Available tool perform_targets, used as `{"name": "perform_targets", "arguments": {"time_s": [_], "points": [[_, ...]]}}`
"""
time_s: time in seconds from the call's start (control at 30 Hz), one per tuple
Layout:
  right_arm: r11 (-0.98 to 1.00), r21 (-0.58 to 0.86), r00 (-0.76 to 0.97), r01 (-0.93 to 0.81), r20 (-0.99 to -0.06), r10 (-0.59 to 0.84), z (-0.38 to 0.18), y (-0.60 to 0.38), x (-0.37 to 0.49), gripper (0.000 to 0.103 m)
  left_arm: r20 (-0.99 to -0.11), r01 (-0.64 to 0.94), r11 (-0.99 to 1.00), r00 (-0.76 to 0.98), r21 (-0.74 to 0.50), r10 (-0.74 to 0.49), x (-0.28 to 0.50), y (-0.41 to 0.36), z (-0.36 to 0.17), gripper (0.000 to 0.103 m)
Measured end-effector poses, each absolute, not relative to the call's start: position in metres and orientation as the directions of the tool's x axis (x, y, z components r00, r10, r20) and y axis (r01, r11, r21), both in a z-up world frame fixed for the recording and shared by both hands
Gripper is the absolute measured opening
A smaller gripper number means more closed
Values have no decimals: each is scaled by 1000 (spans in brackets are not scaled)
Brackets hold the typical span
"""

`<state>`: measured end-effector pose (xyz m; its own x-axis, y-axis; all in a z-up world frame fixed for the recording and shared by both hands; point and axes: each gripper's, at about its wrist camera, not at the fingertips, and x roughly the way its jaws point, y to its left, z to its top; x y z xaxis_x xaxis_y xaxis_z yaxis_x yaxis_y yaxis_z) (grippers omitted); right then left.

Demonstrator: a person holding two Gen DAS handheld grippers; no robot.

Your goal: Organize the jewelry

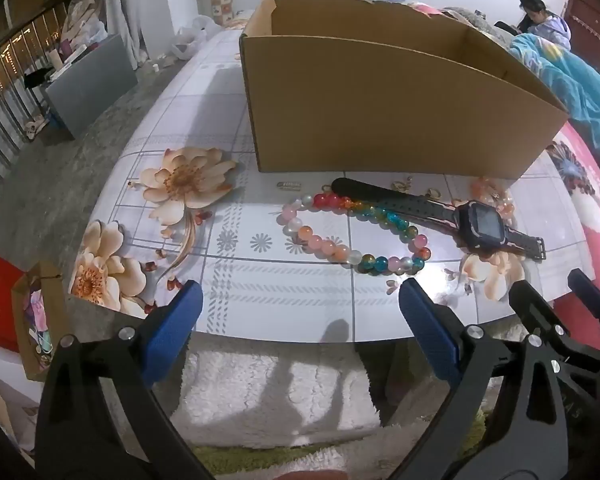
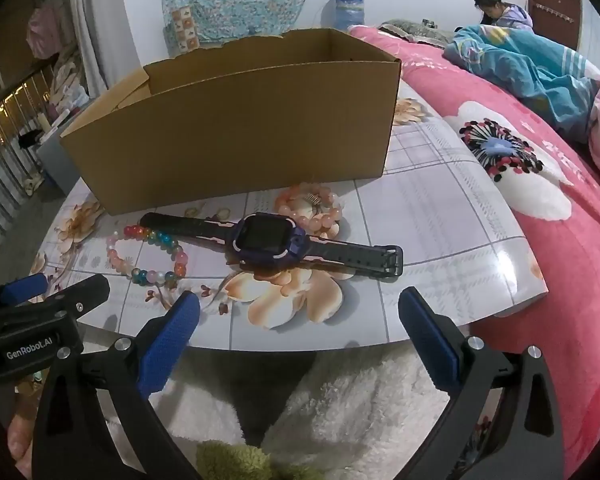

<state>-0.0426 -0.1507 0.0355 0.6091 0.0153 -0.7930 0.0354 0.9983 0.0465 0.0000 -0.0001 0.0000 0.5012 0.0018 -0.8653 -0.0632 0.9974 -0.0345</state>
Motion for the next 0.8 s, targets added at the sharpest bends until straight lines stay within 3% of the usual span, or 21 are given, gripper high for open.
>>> {"name": "perform_targets", "arguments": {"time_s": [0.8], "points": [[998, 60, 609, 36, -792, 26, 38, -155, -42, 97, -866, -60, 998, 499, -33, 1, 2, -3, -1, 95]]}}
